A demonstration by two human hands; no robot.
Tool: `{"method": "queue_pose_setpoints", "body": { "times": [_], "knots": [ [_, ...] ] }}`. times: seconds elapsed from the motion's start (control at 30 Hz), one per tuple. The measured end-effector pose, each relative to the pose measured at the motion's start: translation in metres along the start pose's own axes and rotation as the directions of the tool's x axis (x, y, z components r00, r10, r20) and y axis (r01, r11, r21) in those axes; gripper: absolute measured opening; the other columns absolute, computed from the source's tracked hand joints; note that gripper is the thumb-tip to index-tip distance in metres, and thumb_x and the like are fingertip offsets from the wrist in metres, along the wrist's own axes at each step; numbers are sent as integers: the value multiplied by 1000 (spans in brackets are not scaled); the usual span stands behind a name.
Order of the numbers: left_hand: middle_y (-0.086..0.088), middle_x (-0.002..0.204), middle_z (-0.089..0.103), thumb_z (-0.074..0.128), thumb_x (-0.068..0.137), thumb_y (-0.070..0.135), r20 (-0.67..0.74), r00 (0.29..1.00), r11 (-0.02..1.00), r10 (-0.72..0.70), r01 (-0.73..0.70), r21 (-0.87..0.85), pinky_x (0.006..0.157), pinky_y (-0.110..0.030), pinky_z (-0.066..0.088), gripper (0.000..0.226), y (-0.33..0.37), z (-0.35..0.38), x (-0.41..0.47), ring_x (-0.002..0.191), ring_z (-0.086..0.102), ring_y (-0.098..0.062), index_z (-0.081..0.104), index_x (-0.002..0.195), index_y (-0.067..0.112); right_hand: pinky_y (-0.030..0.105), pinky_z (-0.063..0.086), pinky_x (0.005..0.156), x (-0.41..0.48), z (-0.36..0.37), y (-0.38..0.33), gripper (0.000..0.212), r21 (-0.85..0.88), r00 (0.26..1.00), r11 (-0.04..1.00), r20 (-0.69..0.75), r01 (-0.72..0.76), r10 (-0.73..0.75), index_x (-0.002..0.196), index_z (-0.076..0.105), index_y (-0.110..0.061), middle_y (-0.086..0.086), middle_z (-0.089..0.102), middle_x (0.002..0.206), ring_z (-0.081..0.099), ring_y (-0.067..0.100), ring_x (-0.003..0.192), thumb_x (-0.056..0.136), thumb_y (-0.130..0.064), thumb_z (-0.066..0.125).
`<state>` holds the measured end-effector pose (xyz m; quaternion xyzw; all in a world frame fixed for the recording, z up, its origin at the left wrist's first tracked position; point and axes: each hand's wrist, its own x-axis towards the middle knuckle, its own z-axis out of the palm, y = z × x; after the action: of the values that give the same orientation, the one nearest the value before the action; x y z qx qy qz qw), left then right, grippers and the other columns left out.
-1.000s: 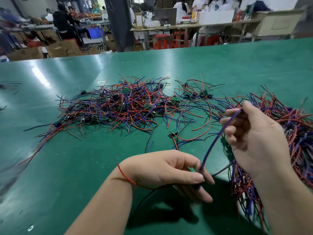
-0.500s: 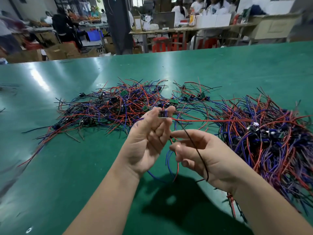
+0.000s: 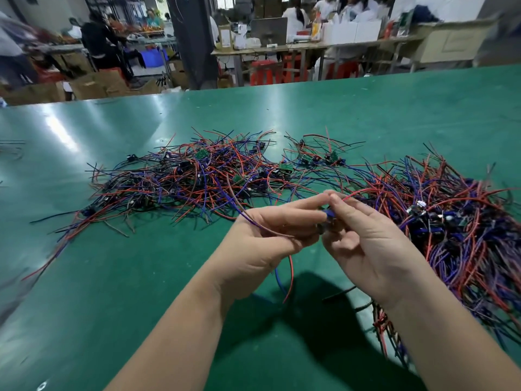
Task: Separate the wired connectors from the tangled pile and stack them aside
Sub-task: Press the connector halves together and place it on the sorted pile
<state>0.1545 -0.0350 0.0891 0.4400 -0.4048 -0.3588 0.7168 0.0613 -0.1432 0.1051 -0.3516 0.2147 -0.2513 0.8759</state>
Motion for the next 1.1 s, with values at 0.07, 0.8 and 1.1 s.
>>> {"method": "queue_pose_setpoints", "body": {
  "times": [0.07,0.8,1.1],
  "knots": [
    [7,118,68,58,76,-19,84,996,999,-17,13,44,90,-23,50,46,3,-6,-2,113,61,-12,78,90,19,11,42,50,-1,-2,0,16,-46,999,999,18,29,-28,79,70,-10,-2,66,67,55,4,53,64,-15,66],
    [-1,70,73,82,65,33,-120,952,939,-280,298,171,71,-34,60,16,5,-9,-5,62,71,-17,78,77,22,17,45,55,-9,-1,4,12,-346,984,922,33,177,-176,69,77,-13,0,66,66,51,7,53,63,-19,68],
    [-4,60,69,72,63,18,101,916,915,-389,371,159,58,-27,57,4,8,-12,-8,53,67,-16,74,65,15,15,39,46,-9,-2,-4,16,-316,985,934,12,166,-171,68,74,-9,3,55,57,46,7,46,78,-11,62]
  ]
}}
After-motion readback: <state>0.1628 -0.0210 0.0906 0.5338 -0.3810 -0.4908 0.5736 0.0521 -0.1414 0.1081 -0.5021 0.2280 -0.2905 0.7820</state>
